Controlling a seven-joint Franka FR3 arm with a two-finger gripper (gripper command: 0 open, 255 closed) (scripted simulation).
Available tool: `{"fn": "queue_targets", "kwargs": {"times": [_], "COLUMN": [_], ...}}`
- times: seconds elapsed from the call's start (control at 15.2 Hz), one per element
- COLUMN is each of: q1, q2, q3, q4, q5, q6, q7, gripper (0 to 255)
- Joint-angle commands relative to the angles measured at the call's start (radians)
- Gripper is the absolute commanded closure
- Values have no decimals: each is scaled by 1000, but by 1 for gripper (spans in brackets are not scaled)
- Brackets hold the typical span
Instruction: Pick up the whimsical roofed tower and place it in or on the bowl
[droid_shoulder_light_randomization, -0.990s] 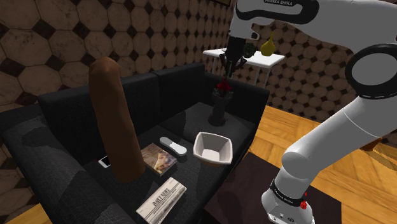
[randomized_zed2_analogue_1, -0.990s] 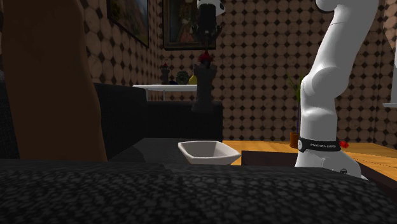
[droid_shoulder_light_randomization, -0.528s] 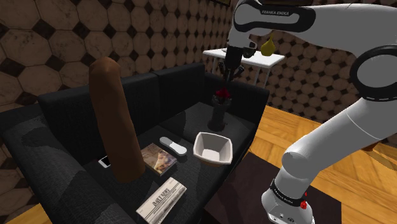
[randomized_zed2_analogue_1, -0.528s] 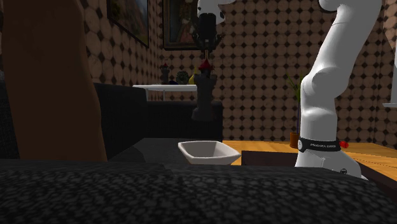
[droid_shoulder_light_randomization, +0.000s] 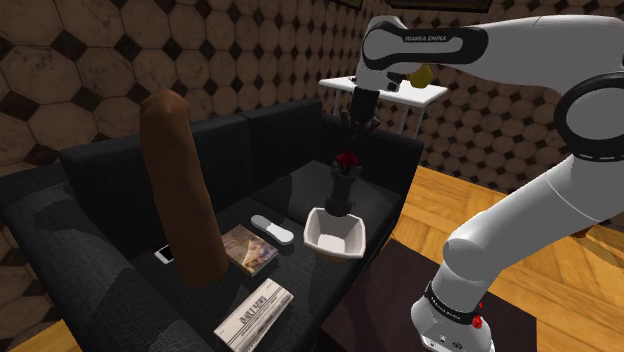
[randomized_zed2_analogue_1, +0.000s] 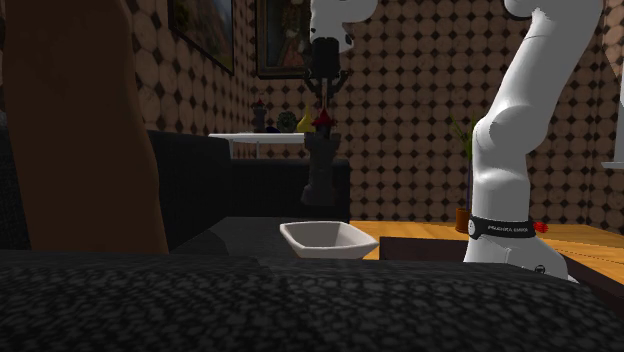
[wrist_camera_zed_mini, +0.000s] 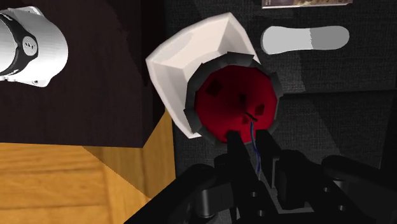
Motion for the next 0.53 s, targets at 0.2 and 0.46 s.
{"fn": "queue_targets", "kwargs": {"times": [0.2,0.46], "q1": [0,0], "q2": [-6,-7], "q3": [0,1], "q4": [-70,-124], "q5": [1,2], "q6": [65,119], "q7": [-7,-12], "gripper": [255,255]}}
